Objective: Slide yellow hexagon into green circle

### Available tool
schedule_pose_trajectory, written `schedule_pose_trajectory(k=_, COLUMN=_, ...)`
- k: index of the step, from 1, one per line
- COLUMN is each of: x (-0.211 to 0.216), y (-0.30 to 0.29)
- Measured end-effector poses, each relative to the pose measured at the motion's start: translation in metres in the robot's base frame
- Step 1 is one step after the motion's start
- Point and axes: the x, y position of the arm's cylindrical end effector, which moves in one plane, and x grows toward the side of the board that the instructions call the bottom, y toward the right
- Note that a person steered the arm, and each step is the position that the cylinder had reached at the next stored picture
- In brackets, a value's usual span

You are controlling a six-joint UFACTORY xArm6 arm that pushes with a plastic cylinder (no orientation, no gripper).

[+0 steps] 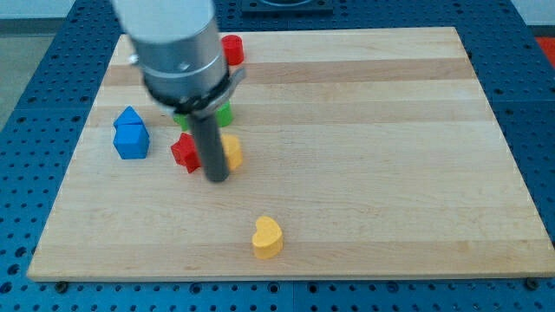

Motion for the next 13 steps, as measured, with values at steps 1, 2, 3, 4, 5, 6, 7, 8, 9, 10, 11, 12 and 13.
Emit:
schedule_pose_trajectory(k=1, x=-0.039, y=0.021)
schedule_pose_trajectory(k=2, x=-0.043, y=0.022)
schedule_pose_trajectory(k=3, x=-0.036, y=0.022)
schedule_pose_trajectory(k=4, x=-0.026, y=0.025)
schedule_pose_trajectory(k=5, x=-0.045, y=0.034)
schedule_pose_trajectory(k=6, x=-0.026, y=0.042)
schedule_pose_trajectory(k=7, x=-0.006, y=0.072)
schedule_pose_trajectory(k=8, x=-0.016, y=0.072)
schedule_pose_trajectory(k=9, x=-0.021, y=0.065)
schedule_pose_trajectory(k=10, x=-0.021, y=0.052)
schedule_pose_trajectory(k=11, x=-0.029, y=0.046)
schedule_pose_trajectory(k=12, x=-0.060, y=0.046)
schedule_pose_trajectory(k=13, x=-0.078, y=0.044)
